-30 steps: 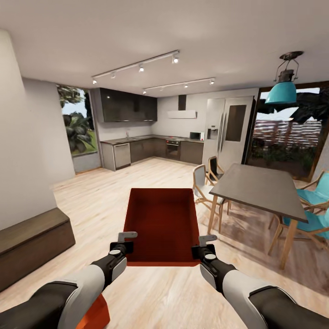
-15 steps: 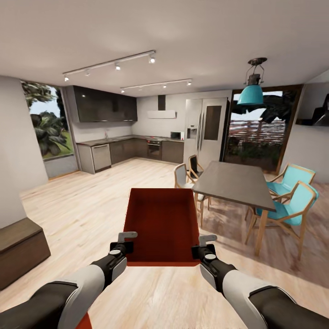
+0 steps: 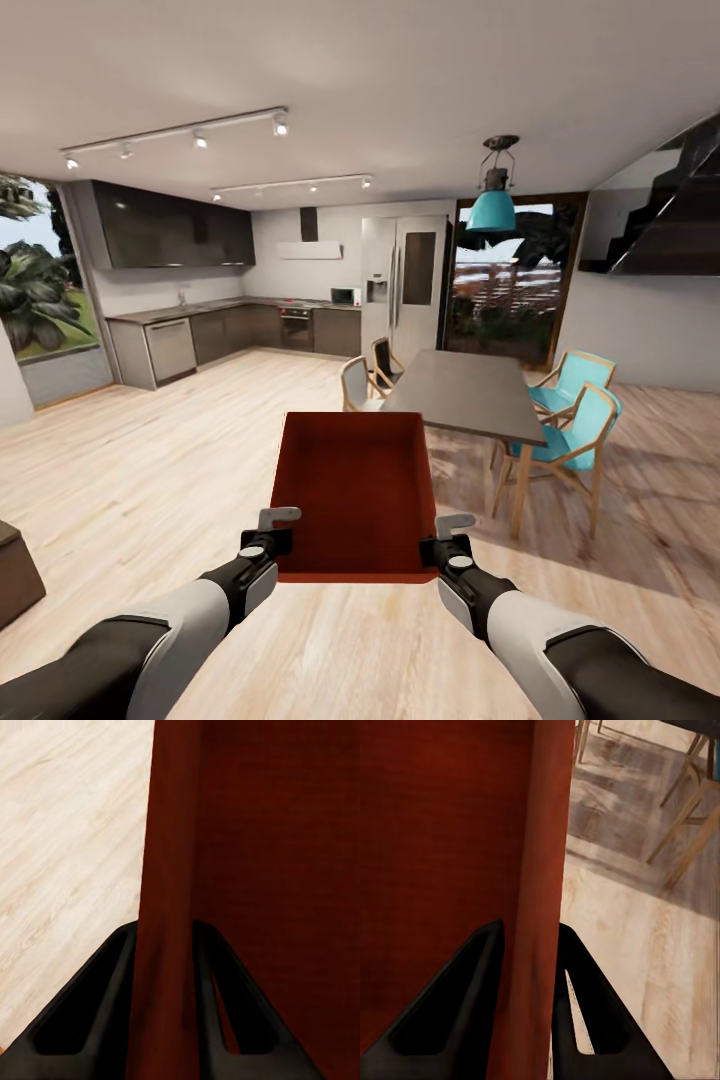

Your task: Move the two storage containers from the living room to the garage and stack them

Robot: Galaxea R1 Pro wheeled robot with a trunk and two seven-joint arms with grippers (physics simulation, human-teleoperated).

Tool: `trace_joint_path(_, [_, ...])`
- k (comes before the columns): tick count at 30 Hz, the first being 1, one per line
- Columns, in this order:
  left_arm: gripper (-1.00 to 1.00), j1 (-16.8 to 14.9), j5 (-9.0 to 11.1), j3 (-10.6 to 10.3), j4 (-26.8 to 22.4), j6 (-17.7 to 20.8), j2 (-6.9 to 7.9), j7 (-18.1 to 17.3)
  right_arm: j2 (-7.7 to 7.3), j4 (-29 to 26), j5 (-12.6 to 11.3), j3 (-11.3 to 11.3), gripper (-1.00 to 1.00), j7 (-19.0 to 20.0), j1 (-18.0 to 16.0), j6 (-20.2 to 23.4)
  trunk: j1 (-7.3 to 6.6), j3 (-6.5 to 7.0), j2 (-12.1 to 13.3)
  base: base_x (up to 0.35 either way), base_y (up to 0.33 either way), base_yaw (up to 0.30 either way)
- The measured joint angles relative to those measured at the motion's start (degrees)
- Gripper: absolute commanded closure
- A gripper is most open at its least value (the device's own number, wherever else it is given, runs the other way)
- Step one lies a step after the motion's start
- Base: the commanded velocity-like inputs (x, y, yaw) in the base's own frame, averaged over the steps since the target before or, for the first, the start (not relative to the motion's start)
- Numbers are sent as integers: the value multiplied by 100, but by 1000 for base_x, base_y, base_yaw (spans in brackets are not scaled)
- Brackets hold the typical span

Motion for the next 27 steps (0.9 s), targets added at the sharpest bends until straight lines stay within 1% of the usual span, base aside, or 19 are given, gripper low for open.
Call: trace_joint_path(27, [100, 0, -1, -1, 0, 7, 3, -5, 3, 6, 0, -4, 100, -2, 0, 0, 0, 0, 0, 0, 0, -288])
